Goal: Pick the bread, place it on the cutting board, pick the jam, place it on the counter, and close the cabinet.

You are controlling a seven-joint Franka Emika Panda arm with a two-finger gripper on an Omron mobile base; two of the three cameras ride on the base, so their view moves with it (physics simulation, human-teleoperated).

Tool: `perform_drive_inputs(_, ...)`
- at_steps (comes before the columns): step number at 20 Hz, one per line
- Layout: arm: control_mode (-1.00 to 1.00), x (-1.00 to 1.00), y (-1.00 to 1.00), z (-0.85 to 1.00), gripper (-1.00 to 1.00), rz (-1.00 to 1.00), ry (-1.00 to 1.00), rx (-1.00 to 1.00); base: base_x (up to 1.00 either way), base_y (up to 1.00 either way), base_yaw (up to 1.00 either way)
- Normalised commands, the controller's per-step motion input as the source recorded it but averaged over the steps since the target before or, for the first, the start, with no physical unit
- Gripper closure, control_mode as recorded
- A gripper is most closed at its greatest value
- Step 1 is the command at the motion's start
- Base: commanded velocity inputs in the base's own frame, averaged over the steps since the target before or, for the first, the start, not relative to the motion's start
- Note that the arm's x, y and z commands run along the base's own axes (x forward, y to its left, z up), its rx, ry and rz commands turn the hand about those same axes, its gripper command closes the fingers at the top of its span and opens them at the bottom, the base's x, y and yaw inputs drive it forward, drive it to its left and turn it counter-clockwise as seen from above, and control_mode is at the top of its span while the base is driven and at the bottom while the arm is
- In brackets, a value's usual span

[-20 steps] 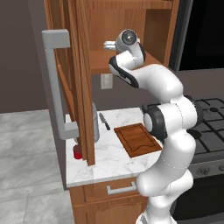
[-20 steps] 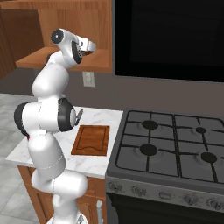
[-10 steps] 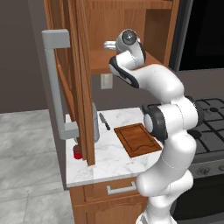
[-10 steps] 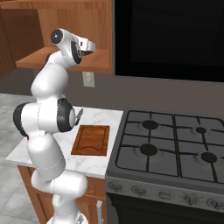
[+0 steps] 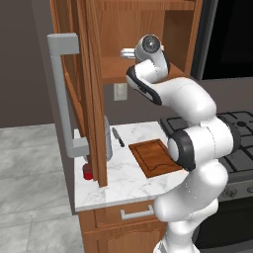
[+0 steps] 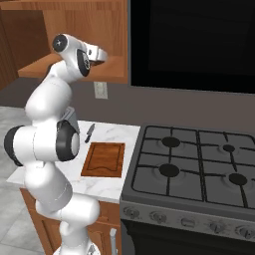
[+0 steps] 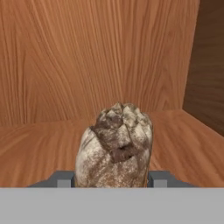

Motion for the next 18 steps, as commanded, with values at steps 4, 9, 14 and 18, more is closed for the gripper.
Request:
perform_drive_inputs(4,-1.0,-0.44,-0.09,0.0,1.0,0.0,-0.01,0.0,0.0,0.0,0.0)
perform_drive_inputs(9,-1.0,-0.45,0.0,0.0,1.0,0.0,-0.01,0.0,0.0,0.0,0.0)
perform_drive_inputs(14,-1.0,-0.43,0.0,0.0,1.0,0.0,0.0,0.0,0.0,0.0,0.0)
perform_drive_inputs(18,-1.0,-0.42,0.0,0.0,1.0,0.0,0.0,0.0,0.0,0.0,0.0)
